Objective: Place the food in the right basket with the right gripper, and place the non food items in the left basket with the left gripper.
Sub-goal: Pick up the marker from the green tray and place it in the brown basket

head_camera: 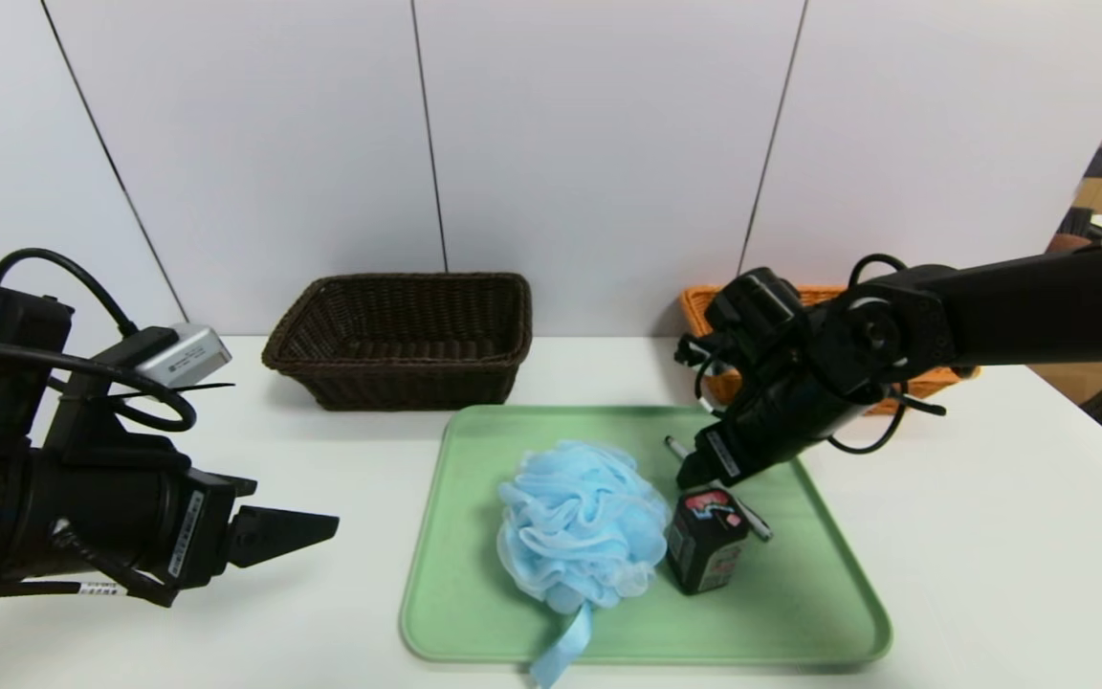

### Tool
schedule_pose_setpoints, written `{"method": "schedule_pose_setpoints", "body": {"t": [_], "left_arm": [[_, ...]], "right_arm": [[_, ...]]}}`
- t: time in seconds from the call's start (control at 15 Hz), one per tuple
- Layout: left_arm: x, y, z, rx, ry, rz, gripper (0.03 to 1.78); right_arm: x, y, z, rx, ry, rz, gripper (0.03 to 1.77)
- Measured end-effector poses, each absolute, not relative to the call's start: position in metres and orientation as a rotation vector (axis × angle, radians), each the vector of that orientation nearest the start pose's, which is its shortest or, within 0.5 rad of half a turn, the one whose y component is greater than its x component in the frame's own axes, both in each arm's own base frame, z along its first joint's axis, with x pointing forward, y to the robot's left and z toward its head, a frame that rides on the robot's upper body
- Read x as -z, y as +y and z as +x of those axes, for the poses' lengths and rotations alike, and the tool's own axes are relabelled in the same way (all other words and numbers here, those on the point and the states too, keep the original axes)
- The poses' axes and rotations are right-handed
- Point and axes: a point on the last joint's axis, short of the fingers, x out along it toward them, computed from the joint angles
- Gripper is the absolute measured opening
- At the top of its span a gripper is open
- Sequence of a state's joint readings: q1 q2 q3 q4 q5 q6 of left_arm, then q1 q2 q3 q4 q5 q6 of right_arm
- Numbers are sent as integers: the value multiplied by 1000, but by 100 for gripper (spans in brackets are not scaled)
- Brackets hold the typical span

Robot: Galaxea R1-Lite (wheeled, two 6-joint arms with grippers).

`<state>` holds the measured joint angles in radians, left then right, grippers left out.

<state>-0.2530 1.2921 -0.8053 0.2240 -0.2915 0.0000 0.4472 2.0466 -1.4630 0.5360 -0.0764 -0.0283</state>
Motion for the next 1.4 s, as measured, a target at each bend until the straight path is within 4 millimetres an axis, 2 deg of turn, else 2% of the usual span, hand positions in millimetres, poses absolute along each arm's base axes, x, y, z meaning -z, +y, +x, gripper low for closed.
{"method": "schedule_pose_setpoints", "body": {"t": [1.33, 1.4], "left_arm": [[-207, -53, 175, 526, 717, -12, 169], [-207, -53, 175, 526, 716, -12, 169]], "right_arm": [[-142, 158, 333, -362, 1091, -280, 170], [-142, 158, 333, -363, 1091, -280, 153]]}}
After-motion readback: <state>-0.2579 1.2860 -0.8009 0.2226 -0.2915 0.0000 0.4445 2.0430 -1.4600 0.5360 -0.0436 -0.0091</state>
